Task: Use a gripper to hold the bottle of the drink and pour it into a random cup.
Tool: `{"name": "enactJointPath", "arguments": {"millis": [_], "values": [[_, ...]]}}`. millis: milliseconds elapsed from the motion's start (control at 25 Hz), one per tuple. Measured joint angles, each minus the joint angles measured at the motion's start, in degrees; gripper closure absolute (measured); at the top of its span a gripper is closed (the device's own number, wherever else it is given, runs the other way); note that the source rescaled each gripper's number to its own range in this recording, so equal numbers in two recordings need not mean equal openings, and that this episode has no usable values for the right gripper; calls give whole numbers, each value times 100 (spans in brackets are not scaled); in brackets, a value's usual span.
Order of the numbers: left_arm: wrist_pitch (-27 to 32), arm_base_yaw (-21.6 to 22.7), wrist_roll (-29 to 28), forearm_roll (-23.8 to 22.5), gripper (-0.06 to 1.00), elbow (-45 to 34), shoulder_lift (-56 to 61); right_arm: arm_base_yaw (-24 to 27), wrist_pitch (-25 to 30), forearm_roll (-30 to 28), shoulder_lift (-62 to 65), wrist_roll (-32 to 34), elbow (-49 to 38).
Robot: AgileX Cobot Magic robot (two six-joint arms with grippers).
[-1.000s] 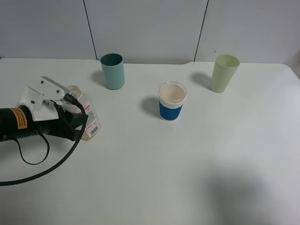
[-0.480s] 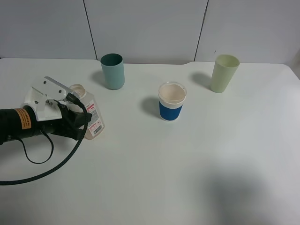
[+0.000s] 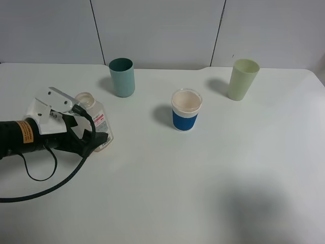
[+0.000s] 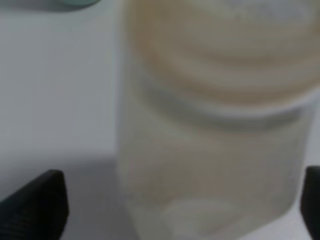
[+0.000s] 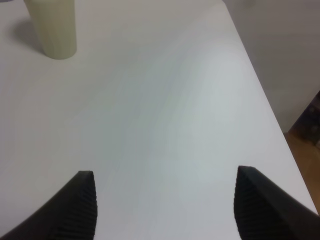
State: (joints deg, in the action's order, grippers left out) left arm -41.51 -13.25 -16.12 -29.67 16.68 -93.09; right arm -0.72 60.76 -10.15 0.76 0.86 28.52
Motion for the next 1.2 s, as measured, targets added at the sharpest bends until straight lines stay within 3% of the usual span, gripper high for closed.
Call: {"name": "enactJointPath", "arguments": {"millis": [240,440,560,920,1200], "values": [[324,0,-102,-18,-4,-6,450,0,0,0,0,0,0],[1116,-124,-442,-18,-5,-19,1187,0,0,0,0,0,0],[1803,-325,-582,60,-5,-19,1767,0,0,0,0,0,0],[3793,-786,-606,946,-5,76,3275,0,0,0,0,0,0],[6009,-798,-546,1170,-5,982,4072,0,0,0,0,0,0]]}}
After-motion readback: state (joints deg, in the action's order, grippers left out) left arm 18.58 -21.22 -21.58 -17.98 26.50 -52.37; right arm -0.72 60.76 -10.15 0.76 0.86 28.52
